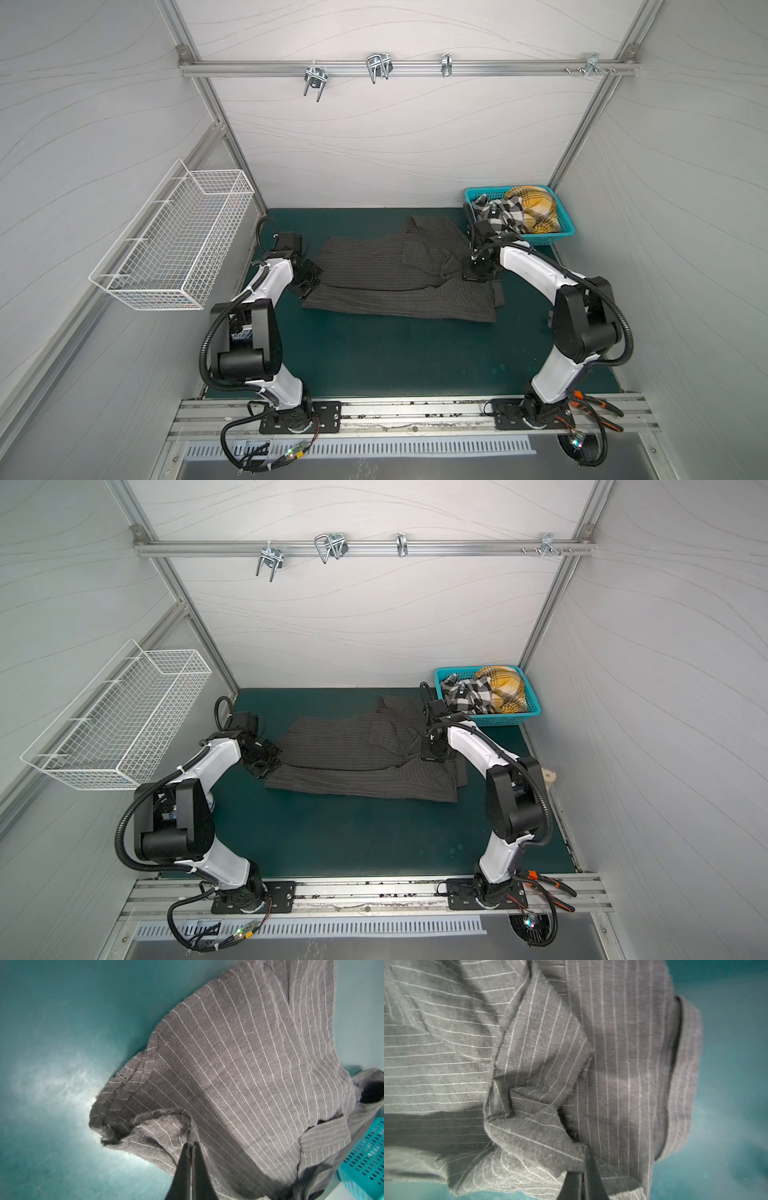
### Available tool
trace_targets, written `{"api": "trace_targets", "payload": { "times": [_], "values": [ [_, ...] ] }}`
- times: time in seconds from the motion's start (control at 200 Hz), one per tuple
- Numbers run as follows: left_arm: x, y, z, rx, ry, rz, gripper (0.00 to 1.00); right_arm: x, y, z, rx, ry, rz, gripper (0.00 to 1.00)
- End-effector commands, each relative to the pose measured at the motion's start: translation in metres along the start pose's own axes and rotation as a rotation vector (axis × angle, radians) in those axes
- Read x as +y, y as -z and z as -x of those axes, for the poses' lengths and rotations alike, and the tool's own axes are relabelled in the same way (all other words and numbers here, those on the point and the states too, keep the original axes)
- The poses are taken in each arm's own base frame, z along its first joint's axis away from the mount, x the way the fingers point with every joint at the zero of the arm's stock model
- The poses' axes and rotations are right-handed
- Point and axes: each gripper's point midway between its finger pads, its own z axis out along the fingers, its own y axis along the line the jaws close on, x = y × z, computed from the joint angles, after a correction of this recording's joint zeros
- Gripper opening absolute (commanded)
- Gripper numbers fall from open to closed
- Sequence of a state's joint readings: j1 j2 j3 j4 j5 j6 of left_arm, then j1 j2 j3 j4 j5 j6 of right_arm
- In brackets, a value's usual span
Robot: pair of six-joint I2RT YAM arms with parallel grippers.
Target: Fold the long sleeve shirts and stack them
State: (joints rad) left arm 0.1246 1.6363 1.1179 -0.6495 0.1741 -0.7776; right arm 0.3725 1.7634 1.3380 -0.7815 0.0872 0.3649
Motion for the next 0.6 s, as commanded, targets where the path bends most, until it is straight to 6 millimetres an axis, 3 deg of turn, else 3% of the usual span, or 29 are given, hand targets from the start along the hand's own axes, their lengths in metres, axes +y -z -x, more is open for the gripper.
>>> {"api": "trace_targets", "payload": {
  "times": [0.0,0.15,0.185,0.25,0.315,0.335,0.475,0.595],
  "values": [
    [0.004,-0.012,0.011,-0.017,0.002,0.052,0.00,0.009,-0.020,0.001,0.057,0.017,0.046,0.00],
    [0.011,-0.024,0.014,-0.002,0.010,0.112,0.00,0.009,-0.036,-0.001,0.087,0.001,0.035,0.00],
    [0.012,-0.025,0.016,0.002,0.009,0.133,0.17,0.008,-0.037,-0.001,0.091,0.001,0.032,0.04],
    [0.015,-0.021,0.020,-0.009,0.009,0.165,0.43,0.007,-0.035,0.000,0.094,0.000,0.018,0.27],
    [0.012,-0.004,0.025,-0.055,0.005,0.166,0.57,0.002,-0.018,0.002,0.075,0.006,-0.013,0.47],
    [0.010,0.003,0.026,-0.069,0.001,0.158,0.59,0.002,-0.013,0.003,0.063,0.009,-0.023,0.49],
    [-0.008,0.045,0.015,-0.161,-0.075,0.113,0.62,-0.012,0.040,0.008,-0.054,0.024,-0.103,0.69],
    [-0.019,0.040,-0.024,-0.102,-0.139,0.060,0.54,-0.009,0.063,0.011,-0.097,0.052,-0.098,0.71]
  ]
}}
